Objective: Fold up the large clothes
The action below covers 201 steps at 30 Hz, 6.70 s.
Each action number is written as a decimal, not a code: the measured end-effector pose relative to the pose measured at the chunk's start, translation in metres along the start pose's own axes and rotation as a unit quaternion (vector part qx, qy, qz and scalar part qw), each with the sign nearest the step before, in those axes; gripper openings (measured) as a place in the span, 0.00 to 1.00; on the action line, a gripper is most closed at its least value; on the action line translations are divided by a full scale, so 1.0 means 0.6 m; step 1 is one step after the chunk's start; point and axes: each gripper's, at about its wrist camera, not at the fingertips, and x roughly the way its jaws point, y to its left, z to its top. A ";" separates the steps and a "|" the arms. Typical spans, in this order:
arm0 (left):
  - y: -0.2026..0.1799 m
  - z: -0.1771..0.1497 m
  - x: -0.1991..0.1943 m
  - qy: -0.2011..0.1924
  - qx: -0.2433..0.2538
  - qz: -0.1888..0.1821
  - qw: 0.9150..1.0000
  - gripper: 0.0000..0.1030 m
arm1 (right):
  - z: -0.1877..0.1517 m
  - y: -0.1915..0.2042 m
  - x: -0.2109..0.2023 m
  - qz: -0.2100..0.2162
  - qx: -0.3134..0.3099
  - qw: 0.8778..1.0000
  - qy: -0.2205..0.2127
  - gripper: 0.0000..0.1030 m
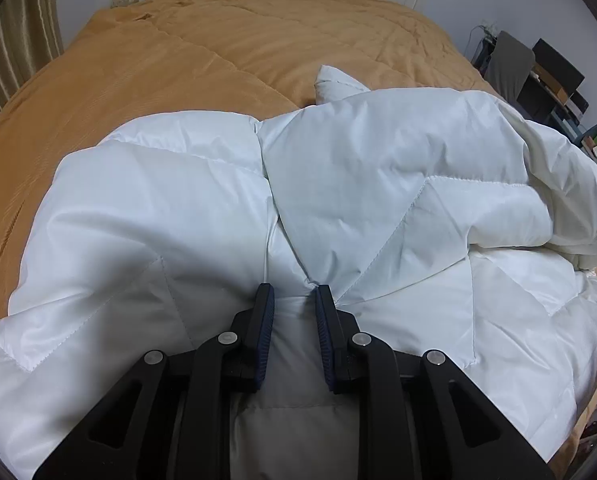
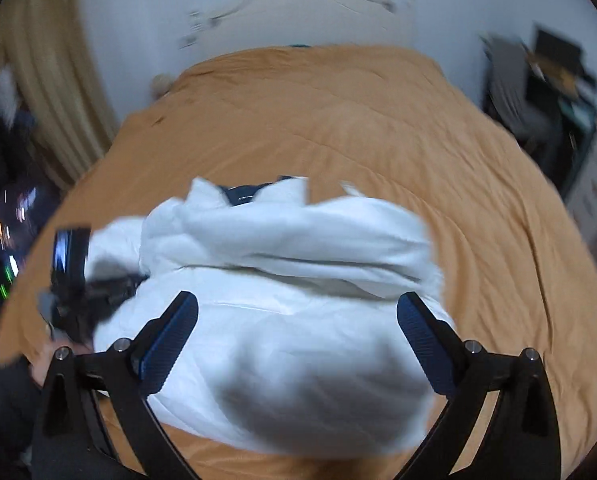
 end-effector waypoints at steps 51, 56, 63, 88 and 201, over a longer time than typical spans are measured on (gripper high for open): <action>-0.068 -0.107 -0.105 -0.072 0.043 -0.032 0.996 0.76 | -0.110 -0.088 0.189 -0.068 -0.043 0.994 0.075 1.00; -0.088 -0.123 -0.142 -0.101 0.052 -0.004 0.994 0.76 | -0.130 -0.125 0.198 -0.024 0.022 0.998 0.060 1.00; -0.202 -0.065 -0.064 -0.058 0.155 0.010 0.986 0.85 | -0.139 -0.124 0.192 -0.024 0.026 0.998 0.055 1.00; -0.063 -0.065 -0.064 -0.046 0.035 0.000 0.998 1.00 | -0.152 -0.118 0.193 -0.025 0.029 0.998 0.047 1.00; 0.073 -0.158 -0.149 -0.097 -0.139 -0.086 0.982 0.60 | -0.038 0.115 0.239 0.039 -0.002 0.985 0.169 0.00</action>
